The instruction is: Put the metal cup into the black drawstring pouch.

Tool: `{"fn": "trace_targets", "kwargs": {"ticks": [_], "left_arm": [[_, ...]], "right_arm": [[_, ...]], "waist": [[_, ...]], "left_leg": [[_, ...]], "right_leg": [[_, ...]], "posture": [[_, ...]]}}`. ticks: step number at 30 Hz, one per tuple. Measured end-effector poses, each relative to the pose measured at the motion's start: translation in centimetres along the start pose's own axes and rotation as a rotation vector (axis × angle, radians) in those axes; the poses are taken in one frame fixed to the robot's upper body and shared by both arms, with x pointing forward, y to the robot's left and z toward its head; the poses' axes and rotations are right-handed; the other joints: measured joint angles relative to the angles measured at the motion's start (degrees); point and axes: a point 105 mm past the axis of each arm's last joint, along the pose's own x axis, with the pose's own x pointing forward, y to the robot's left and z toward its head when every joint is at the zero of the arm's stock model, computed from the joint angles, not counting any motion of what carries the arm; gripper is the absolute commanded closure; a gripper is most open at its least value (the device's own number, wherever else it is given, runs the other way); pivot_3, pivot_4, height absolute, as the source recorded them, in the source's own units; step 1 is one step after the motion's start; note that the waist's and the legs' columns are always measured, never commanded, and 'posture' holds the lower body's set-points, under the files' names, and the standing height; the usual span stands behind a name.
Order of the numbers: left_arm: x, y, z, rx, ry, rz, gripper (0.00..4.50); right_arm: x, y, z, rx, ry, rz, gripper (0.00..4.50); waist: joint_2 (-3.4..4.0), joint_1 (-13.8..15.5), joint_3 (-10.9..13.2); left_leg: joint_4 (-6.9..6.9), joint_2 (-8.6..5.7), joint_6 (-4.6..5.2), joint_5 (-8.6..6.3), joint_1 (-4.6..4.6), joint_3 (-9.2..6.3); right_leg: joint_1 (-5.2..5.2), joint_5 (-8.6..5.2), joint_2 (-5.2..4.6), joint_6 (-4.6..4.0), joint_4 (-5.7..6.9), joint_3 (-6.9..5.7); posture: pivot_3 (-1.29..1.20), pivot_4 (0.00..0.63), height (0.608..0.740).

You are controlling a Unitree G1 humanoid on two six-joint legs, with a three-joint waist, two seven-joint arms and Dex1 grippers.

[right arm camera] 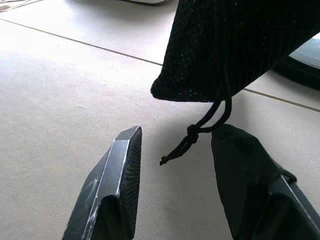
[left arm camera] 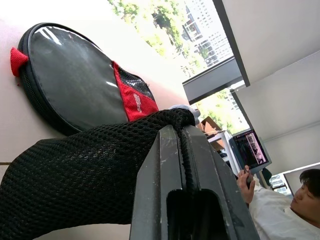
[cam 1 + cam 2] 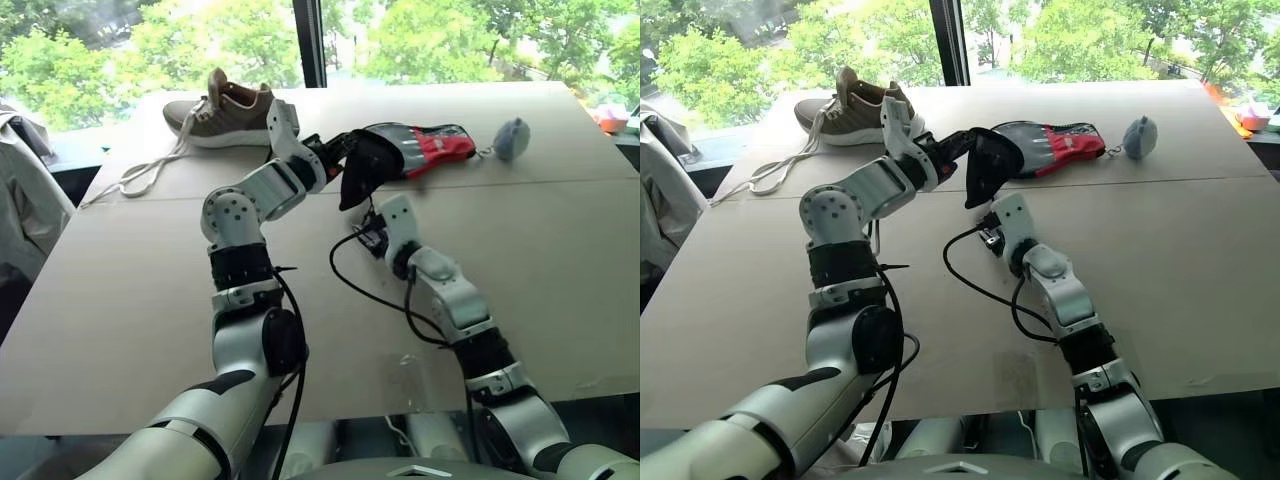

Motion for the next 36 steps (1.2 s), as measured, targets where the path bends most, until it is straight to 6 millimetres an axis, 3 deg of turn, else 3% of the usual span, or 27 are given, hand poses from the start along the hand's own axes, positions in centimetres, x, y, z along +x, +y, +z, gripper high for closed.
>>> {"fn": "trace_targets", "kwargs": {"ticks": [9,22,25,28,36], "left_arm": [[-0.4,0.4,-0.5,-0.005,0.001,0.017,4.5],[-0.5,-0.3,-0.3,-0.01,-0.022,0.004,4.5],[-0.5,-0.3,-0.2,-0.011,-0.022,0.004,4.5],[-0.5,-0.3,-0.2,-0.01,-0.022,0.005,4.5],[-0.6,0.0,0.0,-0.005,-0.024,0.013,4.5]], "right_arm": [[0.1,-1.0,0.6,0.115,-0.042,-0.056,2.31],[0.6,0.1,1.2,0.158,-0.062,0.005,2.31],[0.6,0.1,1.2,0.164,-0.065,0.003,3.09],[0.6,0.1,1.3,0.163,-0.069,-0.002,4.44],[0.5,0.5,0.6,0.149,-0.04,0.018,4.44]], "waist": [[-0.01,0.1,0.0],[-0.01,0.0,0.0],[-0.01,0.0,0.0],[-0.01,0.0,0.0],[-0.01,0.0,0.0]], "left_leg": [[0.0,0.0,0.0,0.0,0.0,0.0],[0.0,0.0,0.0,0.0,0.01,0.01],[0.0,0.0,0.0,0.0,0.01,0.01],[0.0,0.0,0.0,0.0,0.01,0.01],[0.0,0.0,0.0,0.0,0.01,0.01]], "right_leg": [[0.01,0.0,0.0,0.0,-0.01,0.0],[0.0,0.0,0.01,0.0,0.0,0.01],[0.0,0.0,0.01,0.0,0.0,0.01],[0.0,0.0,0.01,0.0,0.0,0.01],[0.0,0.0,0.01,0.0,-0.01,0.01]], "posture": [[0.0,0.15,0.74],[0.0,0.15,0.74],[0.0,0.15,0.74],[0.0,0.15,0.74],[0.0,0.15,0.74]]}}
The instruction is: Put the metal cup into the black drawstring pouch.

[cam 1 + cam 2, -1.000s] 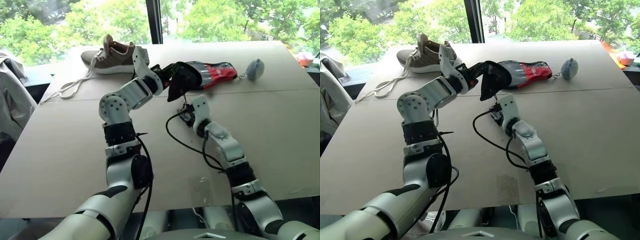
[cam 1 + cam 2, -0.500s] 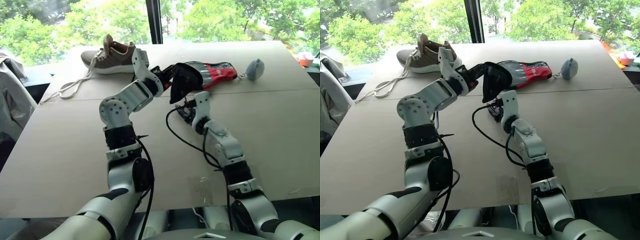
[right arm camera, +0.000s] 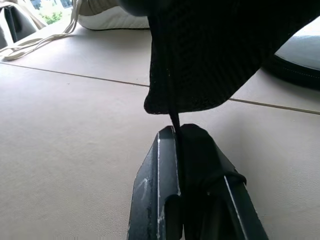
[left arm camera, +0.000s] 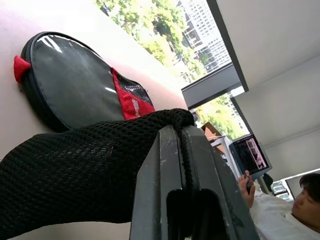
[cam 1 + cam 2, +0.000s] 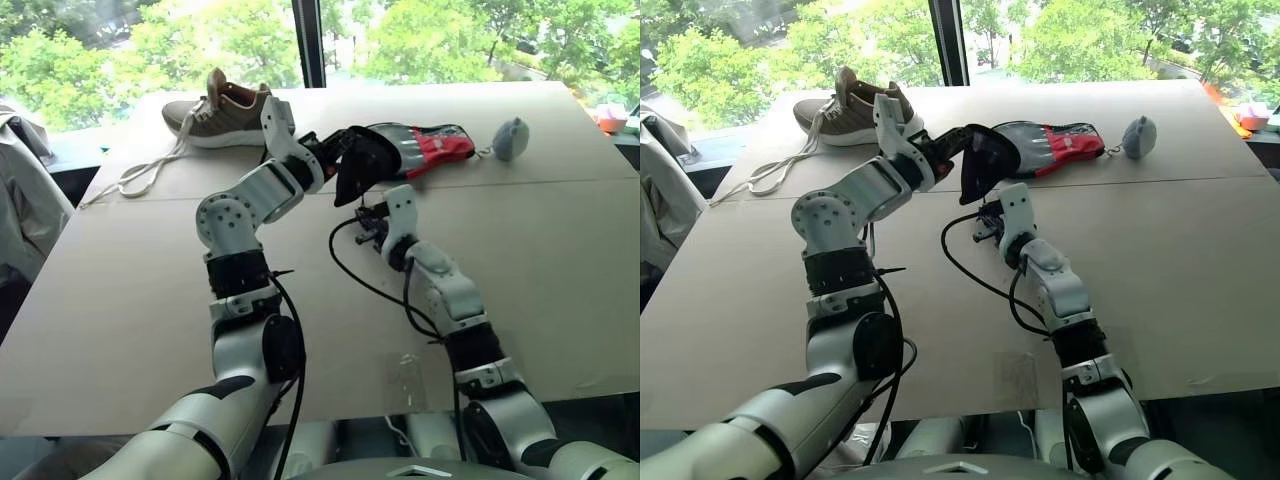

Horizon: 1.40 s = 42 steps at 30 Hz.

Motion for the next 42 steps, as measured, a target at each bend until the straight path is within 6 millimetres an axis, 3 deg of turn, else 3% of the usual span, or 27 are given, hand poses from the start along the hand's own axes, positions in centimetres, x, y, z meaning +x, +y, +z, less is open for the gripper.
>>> {"fn": "trace_targets", "kwargs": {"ticks": [3,5,8,11,13,16,19,21,23,26,29,34,38,42], "left_arm": [[0.0,0.1,0.1,0.005,-0.001,0.003,4.5],[0.0,0.1,0.3,0.004,-0.011,0.002,4.5],[-0.1,0.2,0.7,0.011,-0.04,-0.008,4.5],[-0.5,0.0,0.8,0.01,-0.07,-0.064,4.5],[-1.0,0.1,0.8,0.005,-0.094,-0.1,4.5],[-1.2,-0.5,1.4,0.004,-0.135,-0.133,3.68],[-1.8,-1.5,2.2,0.012,-0.177,-0.188,2.34],[-2.2,-1.4,2.5,0.028,-0.193,-0.198,1.34],[-2.3,-1.1,2.3,0.04,-0.185,-0.188,0.99],[-2.6,-0.1,1.1,0.06,-0.149,-0.169,0.99],[-3.0,0.8,0.5,0.07,-0.133,-0.16,0.99],[-2.9,-0.4,0.7,0.111,-0.145,-0.222,0.99],[-2.3,-3.3,1.5,0.192,-0.165,-0.324,0.99],[-1.7,-6.7,2.1,0.33,-0.177,-0.442,0.99]], "right_arm": [[-0.9,0.4,0.5,0.045,-0.021,0.048,4.44],[-2.0,0.9,2.3,0.136,-0.078,0.126,4.44],[-4.4,1.6,6.9,0.197,-0.202,0.264,4.44],[-5.9,0.6,10.2,0.062,-0.216,0.279,4.44],[-6.9,-1.6,12.8,-0.135,-0.199,0.21,4.44],[-7.5,-3.5,14.0,-0.366,-0.128,0.143,4.5],[-7.8,-5.8,13.6,-0.621,0.013,0.103,4.5],[-7.8,-6.6,13.7,-0.674,0.037,0.107,4.5],[-7.4,-6.4,14.4,-0.72,0.018,0.125,4.5],[-7.2,-7.7,16.7,-1.0,0.019,0.053,4.5],[-6.9,-8.7,20.7,-1.246,-0.087,-0.083,4.5],[-6.3,-6.4,24.3,-1.456,-0.303,-0.105,4.5],[-6.2,-4.8,25.7,-1.534,-0.422,-0.089,4.5],[-6.0,-4.5,26.0,-1.556,-0.457,-0.079,4.5]], "waist": [[0.0,0.1,0.0],[0.0,0.1,0.0],[0.0,0.2,0.0],[0.0,0.2,0.0],[0.0,0.4,0.0],[-0.02,0.6,0.0],[-0.04,0.7,0.0],[-0.04,0.6,0.0],[-0.05,0.5,0.0],[-0.05,0.8,0.0],[-0.09,1.3,0.1],[-0.11,1.7,0.1],[-0.25,1.8,0.1],[-0.25,1.7,0.1]], "left_leg": [[0.0,0.0,0.0,0.0,-0.01,-0.01],[-0.01,0.0,0.0,0.0,-0.02,-0.02],[-0.01,0.0,0.0,-0.01,-0.03,-0.02],[-0.01,-0.01,0.0,0.0,-0.02,0.0],[-0.01,-0.01,0.0,0.0,-0.02,-0.03],[-0.08,0.0,0.0,0.0,-0.02,-0.02],[-0.08,0.0,0.01,-0.01,-0.04,0.06],[-0.08,0.0,0.01,-0.01,-0.04,0.11],[-0.1,0.03,0.01,-0.01,-0.04,0.11],[-0.08,0.02,0.02,-0.01,-0.04,0.18],[-0.09,0.03,0.01,0.0,-0.04,0.18],[-0.1,0.04,0.01,0.0,-0.08,0.19],[-0.09,0.04,0.01,0.0,-0.13,0.15],[-0.12,0.04,0.01,0.0,-0.13,0.15]], "right_leg": [[0.0,0.0,0.0,0.0,-0.01,-0.01],[0.0,0.0,0.0,0.0,-0.04,-0.02],[0.01,0.0,-0.01,0.0,-0.06,-0.03],[0.02,0.0,-0.03,0.0,-0.04,-0.04],[0.02,0.0,-0.03,0.0,-0.04,-0.09],[0.0,-0.01,-0.04,0.0,-0.06,-0.09],[0.02,-0.01,-0.05,0.0,-0.2,-0.02],[0.01,-0.01,-0.04,0.0,-0.23,0.06],[0.0,0.0,-0.01,0.0,-0.23,0.09],[-0.01,0.0,-0.02,0.01,-0.24,0.14],[-0.03,0.0,0.0,0.0,-0.23,0.14],[-0.02,0.0,-0.01,0.0,-0.29,0.15],[-0.02,0.0,-0.01,0.0,-0.37,0.08],[0.0,0.0,0.0,0.0,-0.41,0.09]], "posture": [[0.0,0.15,0.74],[0.0,0.15,0.74],[0.0,0.15,0.74],[0.0,0.15,0.74],[0.0,0.15,0.74],[0.0,0.15,0.74],[0.0,0.15,0.74],[0.0,0.15,0.74],[0.0,0.15,0.74],[0.0,0.15,0.74],[0.0,0.15,0.74],[0.0,0.15,0.74],[0.0,0.15,0.74],[0.0,0.15,0.74]]}}
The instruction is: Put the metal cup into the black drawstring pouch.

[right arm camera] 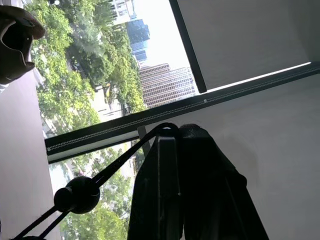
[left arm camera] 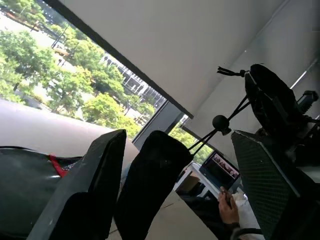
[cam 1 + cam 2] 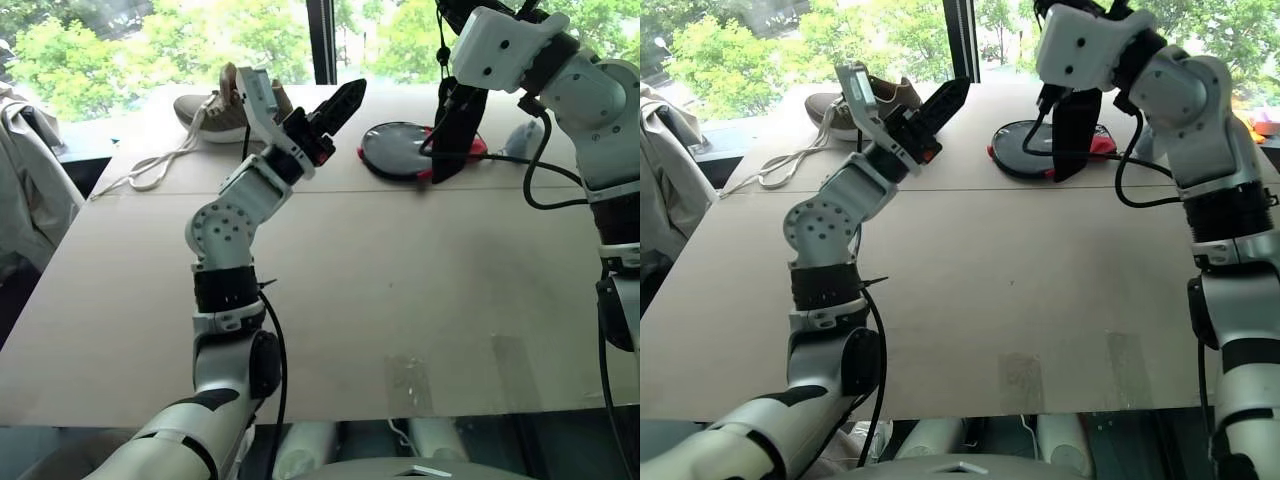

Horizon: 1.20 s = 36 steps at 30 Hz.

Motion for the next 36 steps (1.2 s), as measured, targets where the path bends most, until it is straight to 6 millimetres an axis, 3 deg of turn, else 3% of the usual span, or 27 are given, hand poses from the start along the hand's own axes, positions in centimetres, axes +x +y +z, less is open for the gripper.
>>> {"fn": "trace_targets", "kwargs": {"ticks": [7,16,19,25,36], "left_arm": [[3.5,-2.4,-0.9,0.256,0.063,-0.174,0.99],[4.2,-1.4,-2.0,0.326,0.112,-0.179,0.99],[4.2,-1.4,-1.9,0.319,0.104,-0.182,1.8],[4.3,-1.6,-2.0,0.3,0.092,-0.192,4.46],[4.6,-0.9,-3.3,0.321,0.131,-0.17,4.46]], "right_arm": [[0.1,0.5,-0.2,0.011,-0.005,0.009,4.5],[0.5,1.1,0.9,0.045,-0.042,0.015,4.5],[0.5,1.5,1.1,0.058,-0.043,0.022,4.5],[0.6,1.4,1.3,0.067,-0.042,0.016,4.5],[0.5,0.9,1.7,0.078,-0.045,-0.003,4.5]], "waist": [[0.01,-0.2,0.0],[0.01,-0.3,0.0],[0.01,-0.2,0.0],[0.01,-0.2,0.0],[0.01,-0.3,0.0]], "left_leg": [[-0.06,0.0,0.0,0.0,0.0,0.0],[-0.09,0.01,0.01,0.0,0.0,-0.02],[-0.07,0.01,0.01,0.0,-0.01,-0.02],[-0.07,0.01,0.0,0.0,-0.01,-0.02],[-0.05,0.01,0.01,0.0,-0.01,-0.03]], "right_leg": [[-0.03,0.0,0.03,0.0,-0.02,0.02],[-0.07,0.0,0.03,0.0,-0.02,0.05],[-0.07,0.0,0.03,0.0,-0.02,0.03],[-0.07,0.0,0.03,0.0,-0.01,0.03],[-0.07,0.0,0.03,0.0,0.02,0.02]], "posture": [[0.0,0.15,0.74],[0.0,0.15,0.74],[0.0,0.15,0.74],[0.0,0.15,0.74],[0.0,0.15,0.74]]}}
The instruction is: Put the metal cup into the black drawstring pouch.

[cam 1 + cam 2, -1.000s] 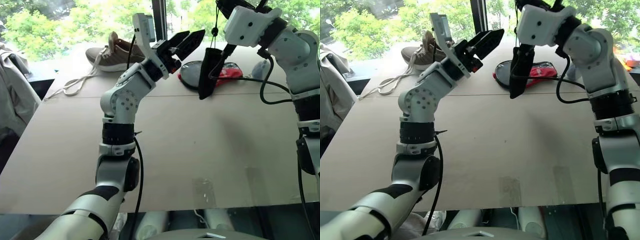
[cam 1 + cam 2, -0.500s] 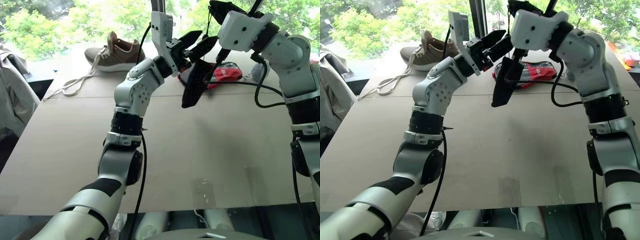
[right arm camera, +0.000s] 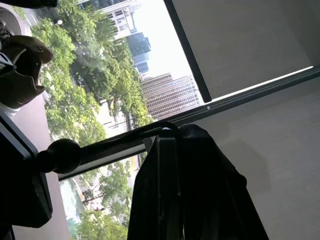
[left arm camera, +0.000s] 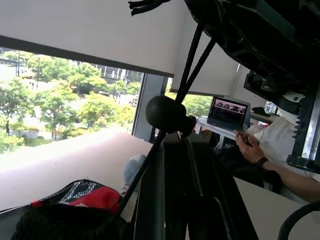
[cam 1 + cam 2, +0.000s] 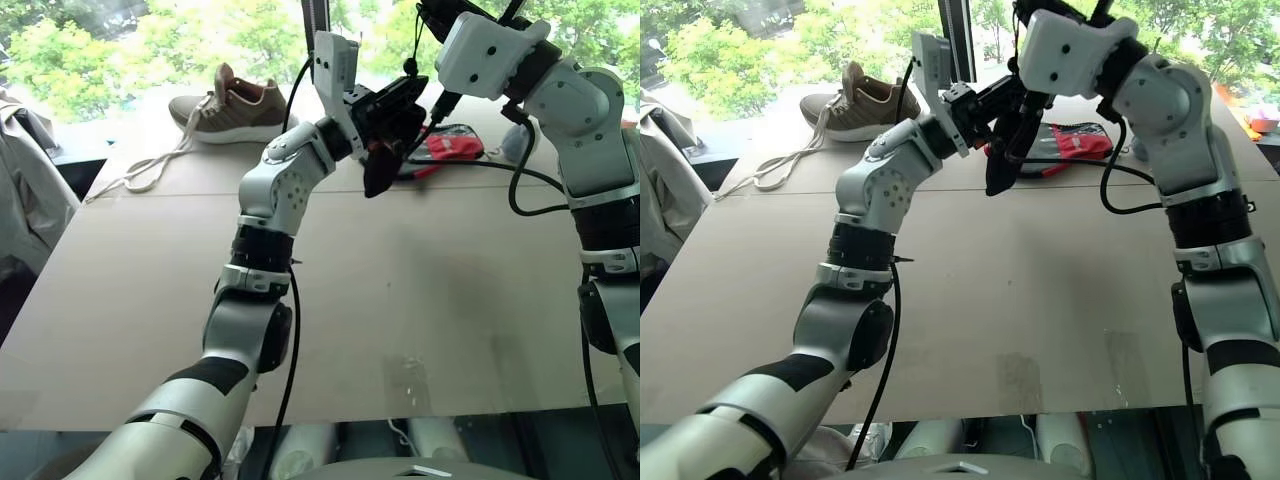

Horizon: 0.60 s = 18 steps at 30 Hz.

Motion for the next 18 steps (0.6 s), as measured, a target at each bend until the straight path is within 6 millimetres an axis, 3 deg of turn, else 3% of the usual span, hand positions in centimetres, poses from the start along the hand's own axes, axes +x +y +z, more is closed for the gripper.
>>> {"fn": "trace_targets", "kwargs": {"ticks": [1,3,7,13,18], "left_arm": [[-0.1,0.1,0.2,-0.013,-0.016,0.004,4.07],[-0.2,0.2,0.5,-0.025,-0.031,0.0,3.76],[-0.7,0.0,1.1,0.016,-0.027,-0.02,2.02],[-3.0,-2.4,-0.1,-0.012,0.046,-0.174,2.02],[-4.4,-5.1,0.7,-0.017,0.061,-0.331,2.02]], "right_arm": [[0.0,0.1,0.0,0.004,0.003,0.002,4.5],[-0.1,0.3,-0.2,0.009,0.007,0.004,4.5],[-0.3,0.5,-0.3,0.018,0.015,0.01,4.5],[-0.1,0.4,0.0,0.031,0.011,0.003,4.5],[-0.2,0.3,0.0,0.04,0.008,-0.004,4.5]], "waist": [[0.0,0.0,0.0],[0.0,0.0,0.0],[0.0,0.0,0.0],[0.01,-0.2,0.0],[0.01,0.0,0.0]], "left_leg": [[0.0,0.0,0.0,0.0,0.0,0.01],[0.0,0.0,0.0,0.0,0.0,0.0],[0.0,0.0,0.0,0.0,0.0,0.01],[0.0,0.0,0.0,0.0,0.01,0.0],[0.04,0.01,0.0,0.0,0.02,0.0]], "right_leg": [[0.0,0.0,0.0,0.0,0.0,0.01],[0.0,0.0,0.0,0.0,0.0,0.01],[0.0,0.0,0.0,0.0,0.0,0.02],[-0.01,0.0,0.0,0.0,0.03,0.03],[0.01,0.0,0.01,0.0,0.05,0.01]], "posture": [[0.0,0.15,0.74],[0.0,0.15,0.74],[0.0,0.15,0.74],[0.0,0.15,0.74],[0.0,0.15,0.74]]}}
